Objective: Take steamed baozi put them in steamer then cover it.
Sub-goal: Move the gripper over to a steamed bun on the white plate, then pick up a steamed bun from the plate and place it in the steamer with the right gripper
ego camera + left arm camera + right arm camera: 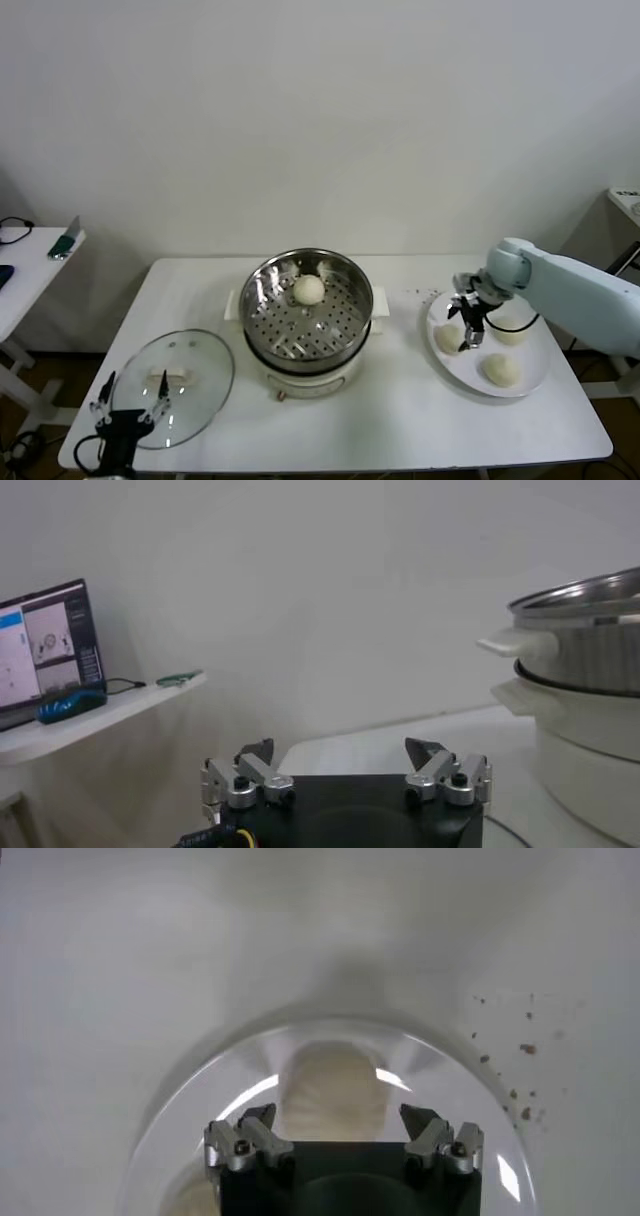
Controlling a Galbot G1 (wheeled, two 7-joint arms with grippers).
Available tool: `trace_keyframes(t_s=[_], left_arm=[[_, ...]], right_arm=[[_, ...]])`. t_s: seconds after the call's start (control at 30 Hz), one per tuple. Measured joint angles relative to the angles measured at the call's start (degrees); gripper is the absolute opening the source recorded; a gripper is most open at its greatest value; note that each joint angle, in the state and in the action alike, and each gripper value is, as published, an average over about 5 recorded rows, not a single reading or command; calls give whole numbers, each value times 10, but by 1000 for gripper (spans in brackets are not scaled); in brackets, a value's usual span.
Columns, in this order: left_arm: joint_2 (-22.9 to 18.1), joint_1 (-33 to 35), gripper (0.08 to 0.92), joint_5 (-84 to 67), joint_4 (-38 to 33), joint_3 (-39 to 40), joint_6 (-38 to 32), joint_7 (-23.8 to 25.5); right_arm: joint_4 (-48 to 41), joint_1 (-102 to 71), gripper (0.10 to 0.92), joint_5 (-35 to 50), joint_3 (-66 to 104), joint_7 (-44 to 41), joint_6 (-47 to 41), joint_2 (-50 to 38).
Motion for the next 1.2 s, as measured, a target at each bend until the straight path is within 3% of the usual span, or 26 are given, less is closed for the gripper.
trace_keyframes(t_s=[0.27, 0.53, 0.83, 1.2], left_arm=[[0, -1, 823, 3, 10, 0, -1, 0], [-1, -3, 823, 4, 12, -2, -1, 0], [-2, -3, 823, 4, 16, -1, -1, 0], [-2, -2, 823, 7, 7, 7, 0, 3]], right_arm=[[-30, -16, 815, -9, 17, -6, 6, 19], [-41, -16, 736, -11, 19, -14, 12, 23], [-35, 5, 721, -1, 7, -15, 11, 13], [11, 159, 721, 112, -97, -7, -10, 22]])
